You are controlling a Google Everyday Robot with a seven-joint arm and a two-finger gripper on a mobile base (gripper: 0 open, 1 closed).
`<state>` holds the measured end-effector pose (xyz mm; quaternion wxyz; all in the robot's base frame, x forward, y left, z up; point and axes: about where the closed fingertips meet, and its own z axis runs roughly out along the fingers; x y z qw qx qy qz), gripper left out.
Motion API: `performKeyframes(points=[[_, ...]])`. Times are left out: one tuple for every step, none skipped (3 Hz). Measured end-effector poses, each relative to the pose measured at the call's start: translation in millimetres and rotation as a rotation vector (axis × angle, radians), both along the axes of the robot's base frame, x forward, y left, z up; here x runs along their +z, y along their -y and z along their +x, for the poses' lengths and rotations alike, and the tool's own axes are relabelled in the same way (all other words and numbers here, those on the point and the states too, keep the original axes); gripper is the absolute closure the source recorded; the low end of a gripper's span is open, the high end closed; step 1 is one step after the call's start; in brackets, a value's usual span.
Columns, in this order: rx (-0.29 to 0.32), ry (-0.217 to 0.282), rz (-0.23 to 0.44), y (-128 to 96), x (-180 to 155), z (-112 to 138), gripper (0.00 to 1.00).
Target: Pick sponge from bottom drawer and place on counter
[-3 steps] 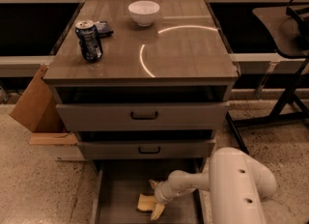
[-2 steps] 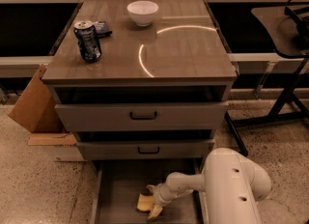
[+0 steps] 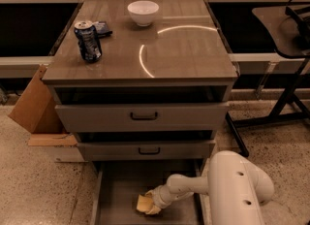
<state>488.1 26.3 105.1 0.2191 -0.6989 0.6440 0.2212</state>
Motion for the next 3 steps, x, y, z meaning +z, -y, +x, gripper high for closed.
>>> performKeyframes(points=[[0.035, 0.046, 0.056, 0.4, 32.8, -1.7, 0.89], [0.079, 0.116, 0.144, 10.4, 79.1, 12.6, 1.00], [0.195, 0.155, 0.218, 28.9, 124.7, 9.5, 1.00]])
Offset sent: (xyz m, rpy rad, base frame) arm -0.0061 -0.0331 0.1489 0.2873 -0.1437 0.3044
